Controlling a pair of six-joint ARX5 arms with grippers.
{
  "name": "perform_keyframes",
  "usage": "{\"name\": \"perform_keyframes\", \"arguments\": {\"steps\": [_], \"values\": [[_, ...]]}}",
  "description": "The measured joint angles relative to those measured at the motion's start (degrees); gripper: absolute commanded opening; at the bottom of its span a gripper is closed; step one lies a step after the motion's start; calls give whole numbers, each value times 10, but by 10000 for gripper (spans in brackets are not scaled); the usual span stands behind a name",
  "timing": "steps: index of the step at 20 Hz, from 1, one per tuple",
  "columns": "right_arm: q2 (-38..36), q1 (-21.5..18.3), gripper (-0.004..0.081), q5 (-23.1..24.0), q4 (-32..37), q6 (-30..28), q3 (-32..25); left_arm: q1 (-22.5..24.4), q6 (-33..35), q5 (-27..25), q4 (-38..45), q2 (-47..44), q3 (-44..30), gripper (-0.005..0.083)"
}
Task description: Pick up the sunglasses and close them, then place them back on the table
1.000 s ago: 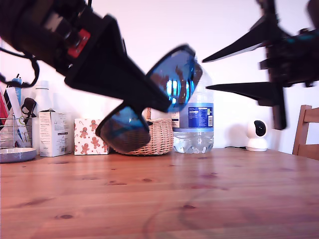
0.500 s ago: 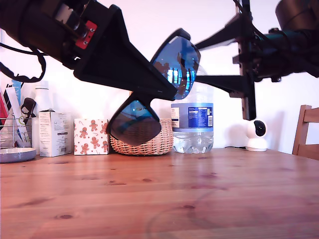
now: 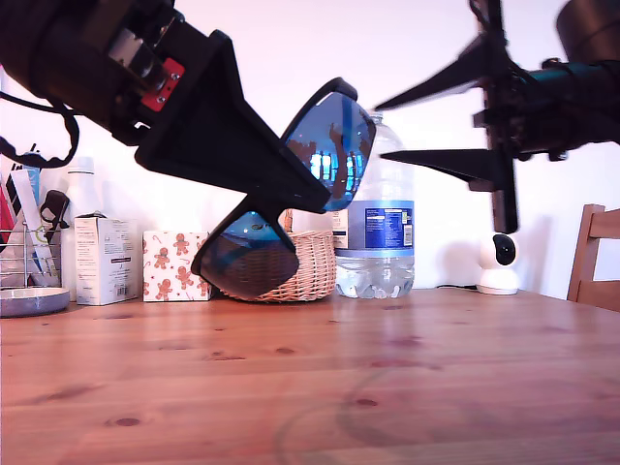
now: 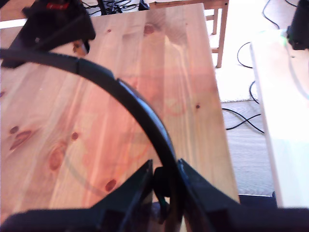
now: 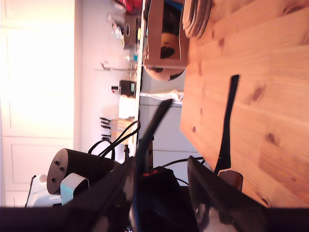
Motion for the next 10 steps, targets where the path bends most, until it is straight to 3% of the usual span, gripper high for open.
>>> {"name": "perform_keyframes", "arguments": {"steps": [6, 10], "values": [[0, 59, 308, 6, 11, 0, 2, 1, -1, 14, 0, 0, 0, 125], [0, 62, 308, 15, 8, -7, 4, 1, -1, 14, 2, 0, 0, 125]]}}
